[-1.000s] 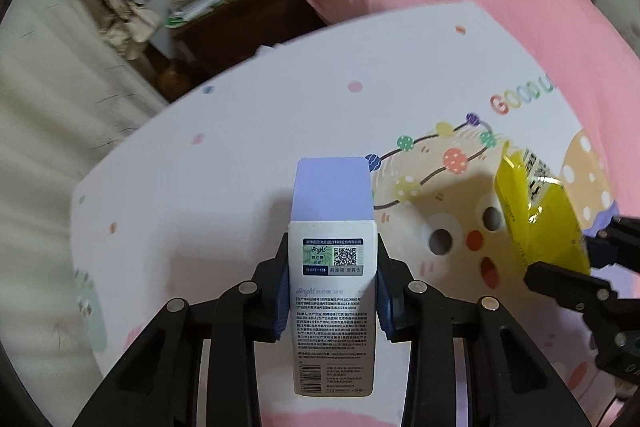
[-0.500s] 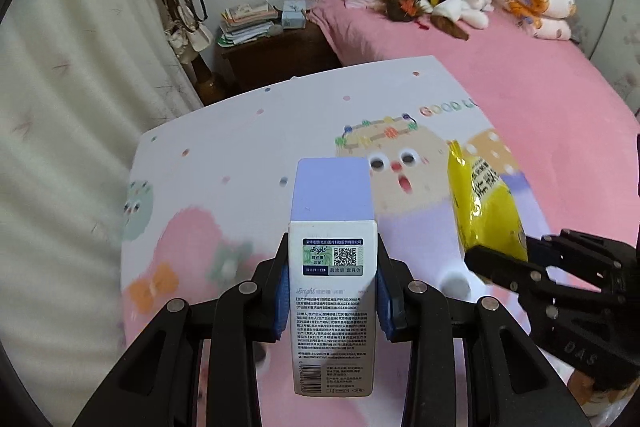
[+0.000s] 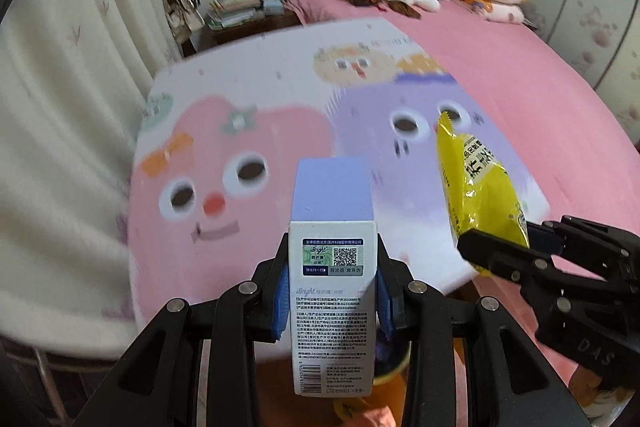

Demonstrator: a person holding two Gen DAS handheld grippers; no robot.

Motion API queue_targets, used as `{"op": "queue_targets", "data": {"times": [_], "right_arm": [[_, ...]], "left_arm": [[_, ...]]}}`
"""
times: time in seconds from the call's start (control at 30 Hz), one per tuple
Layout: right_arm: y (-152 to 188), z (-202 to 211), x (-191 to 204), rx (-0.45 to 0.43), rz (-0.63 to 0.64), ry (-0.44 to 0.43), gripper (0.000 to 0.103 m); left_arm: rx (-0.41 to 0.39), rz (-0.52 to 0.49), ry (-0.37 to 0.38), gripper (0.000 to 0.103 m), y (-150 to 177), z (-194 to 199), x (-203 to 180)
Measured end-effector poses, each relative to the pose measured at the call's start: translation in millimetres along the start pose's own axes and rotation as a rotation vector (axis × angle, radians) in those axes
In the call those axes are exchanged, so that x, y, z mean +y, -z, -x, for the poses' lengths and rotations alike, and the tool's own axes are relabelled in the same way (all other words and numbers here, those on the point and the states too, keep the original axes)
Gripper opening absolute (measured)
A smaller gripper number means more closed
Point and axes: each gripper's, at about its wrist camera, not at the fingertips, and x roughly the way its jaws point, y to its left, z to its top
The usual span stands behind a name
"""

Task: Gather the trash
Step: 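Carry the white box and yellow bag down over the blue bin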

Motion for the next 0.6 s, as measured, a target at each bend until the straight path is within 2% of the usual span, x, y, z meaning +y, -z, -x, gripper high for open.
{"op": "queue_targets", "data": {"times": [0.1, 0.27, 0.47, 0.6], "right_arm": [[41, -2, 10, 0.051, -0.009, 0.024, 0.022], [108, -18, 13, 0.163, -0.013, 0.059, 0.022], [178, -71, -21, 0.292, -0.057, 0.102, 0.022], [223, -127, -57, 0.365, -0.088, 0.122, 0.022]], "left_arm": [[0.051, 0.007, 0.043, 0.034, 50, 0, 0], [0.120, 0.029, 0.104, 0.034, 116, -21, -8], [0.200, 0.072, 0.130, 0.034, 182, -69, -22], [0.259, 0.095, 0.120, 0.034, 224, -123, -27]]}}
